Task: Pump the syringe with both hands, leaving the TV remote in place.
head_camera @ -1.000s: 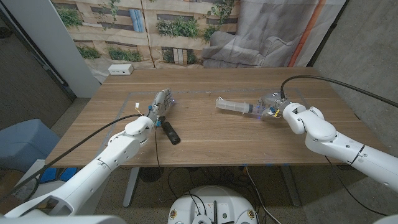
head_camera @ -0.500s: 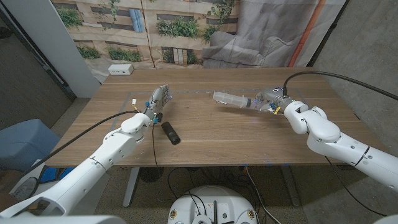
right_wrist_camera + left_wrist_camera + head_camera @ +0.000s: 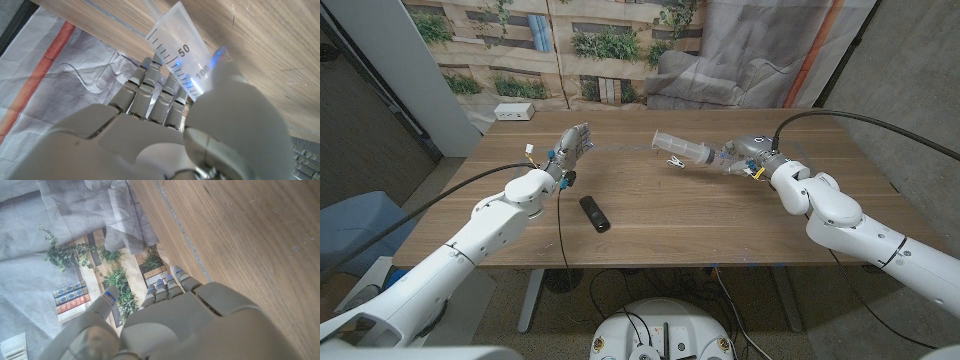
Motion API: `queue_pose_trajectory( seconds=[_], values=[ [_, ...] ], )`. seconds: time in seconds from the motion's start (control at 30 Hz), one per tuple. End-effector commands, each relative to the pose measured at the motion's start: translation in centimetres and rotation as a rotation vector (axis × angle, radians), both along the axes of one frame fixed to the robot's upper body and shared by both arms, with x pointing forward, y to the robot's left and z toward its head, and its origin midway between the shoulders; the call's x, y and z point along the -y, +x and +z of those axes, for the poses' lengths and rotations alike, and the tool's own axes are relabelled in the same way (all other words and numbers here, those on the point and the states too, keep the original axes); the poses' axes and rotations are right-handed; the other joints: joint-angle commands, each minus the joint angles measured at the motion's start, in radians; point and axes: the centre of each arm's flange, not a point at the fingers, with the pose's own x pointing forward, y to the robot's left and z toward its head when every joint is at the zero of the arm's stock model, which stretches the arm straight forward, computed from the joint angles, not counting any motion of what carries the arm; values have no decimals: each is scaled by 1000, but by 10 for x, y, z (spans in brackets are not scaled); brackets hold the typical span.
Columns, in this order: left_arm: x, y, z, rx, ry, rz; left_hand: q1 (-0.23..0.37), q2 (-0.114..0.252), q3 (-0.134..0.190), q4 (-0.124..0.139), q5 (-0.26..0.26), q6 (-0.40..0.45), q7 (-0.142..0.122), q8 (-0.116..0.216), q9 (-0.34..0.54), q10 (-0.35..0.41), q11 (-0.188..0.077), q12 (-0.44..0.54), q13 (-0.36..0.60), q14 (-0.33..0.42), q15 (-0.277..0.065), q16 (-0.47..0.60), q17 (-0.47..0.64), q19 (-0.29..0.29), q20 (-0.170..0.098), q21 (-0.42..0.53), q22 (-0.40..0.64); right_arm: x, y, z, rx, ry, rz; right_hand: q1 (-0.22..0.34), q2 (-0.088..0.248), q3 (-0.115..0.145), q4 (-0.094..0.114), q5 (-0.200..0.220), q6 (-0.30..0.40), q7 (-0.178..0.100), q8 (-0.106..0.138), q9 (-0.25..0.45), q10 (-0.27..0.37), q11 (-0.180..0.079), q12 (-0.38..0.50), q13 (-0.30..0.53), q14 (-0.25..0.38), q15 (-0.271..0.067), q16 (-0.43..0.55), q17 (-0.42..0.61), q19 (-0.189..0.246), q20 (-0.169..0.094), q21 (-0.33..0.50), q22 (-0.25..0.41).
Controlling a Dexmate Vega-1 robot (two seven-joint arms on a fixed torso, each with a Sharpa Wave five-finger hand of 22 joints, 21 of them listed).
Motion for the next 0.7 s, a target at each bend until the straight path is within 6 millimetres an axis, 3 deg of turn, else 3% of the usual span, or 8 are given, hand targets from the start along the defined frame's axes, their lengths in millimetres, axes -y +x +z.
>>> queue_pose_trajectory(
  seconds=[0.03,0.33,0.7],
  values=[
    [-4,-23,39,47,156,4,7,74,2,-11,8,7,4,5,4,6,3,0,3,7,3,-3,1,7,-1,2,5,-11,2,2,43,113,64,68,179,17,18,4,61,-45,-3,4,43,-33,-1,6,18,-136,-8,-1,5,-128,5,1],
    [-6,-38,52,79,205,28,19,78,5,-29,7,39,17,13,4,15,-7,1,3,7,2,-3,1,10,-3,1,4,-12,5,0,50,189,68,58,168,11,14,3,68,-45,-9,2,43,-34,-6,6,21,-135,-16,-2,9,-130,4,0],
    [10,-61,74,152,280,22,26,79,4,-43,5,58,12,16,4,16,-9,0,3,-3,-2,-6,1,1,-7,-3,5,-16,14,-5,43,276,87,56,161,5,5,3,73,-45,-18,1,51,-34,-7,7,23,-136,-23,0,11,-132,2,0]
  ],
)
